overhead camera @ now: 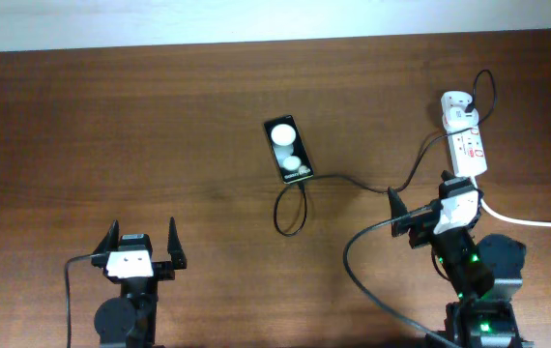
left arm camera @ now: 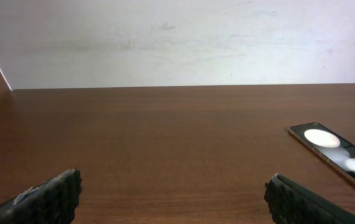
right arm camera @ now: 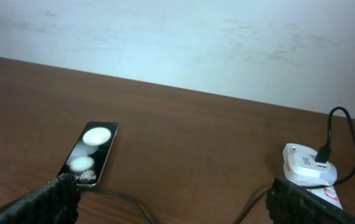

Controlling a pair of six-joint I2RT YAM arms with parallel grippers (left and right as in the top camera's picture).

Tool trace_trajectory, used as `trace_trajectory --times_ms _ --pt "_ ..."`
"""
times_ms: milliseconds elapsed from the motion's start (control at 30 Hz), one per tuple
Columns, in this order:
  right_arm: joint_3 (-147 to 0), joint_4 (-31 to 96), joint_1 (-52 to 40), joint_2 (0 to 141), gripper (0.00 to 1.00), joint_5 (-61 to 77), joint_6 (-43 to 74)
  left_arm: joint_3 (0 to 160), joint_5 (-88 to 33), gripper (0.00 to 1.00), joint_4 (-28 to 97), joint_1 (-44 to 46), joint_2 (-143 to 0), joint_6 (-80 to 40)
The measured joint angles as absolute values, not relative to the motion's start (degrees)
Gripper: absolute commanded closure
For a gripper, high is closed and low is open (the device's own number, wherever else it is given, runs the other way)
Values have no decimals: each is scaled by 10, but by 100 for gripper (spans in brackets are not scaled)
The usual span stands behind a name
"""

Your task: Plug charger to phone and switch on socket

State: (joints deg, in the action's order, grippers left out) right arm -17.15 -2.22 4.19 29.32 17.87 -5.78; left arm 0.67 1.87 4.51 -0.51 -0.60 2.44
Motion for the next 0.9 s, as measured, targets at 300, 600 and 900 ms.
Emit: trace_trajectory --times_ms 300,600,900 --pt "-7 -76 29 95 1 178 -58 7 18 1 45 -5 -6 24" --pt "-6 26 28 10 1 176 -58 6 19 1 45 -5 -6 24" --pt "-6 26 27 9 1 176 -58 7 19 1 45 -5 -6 24"
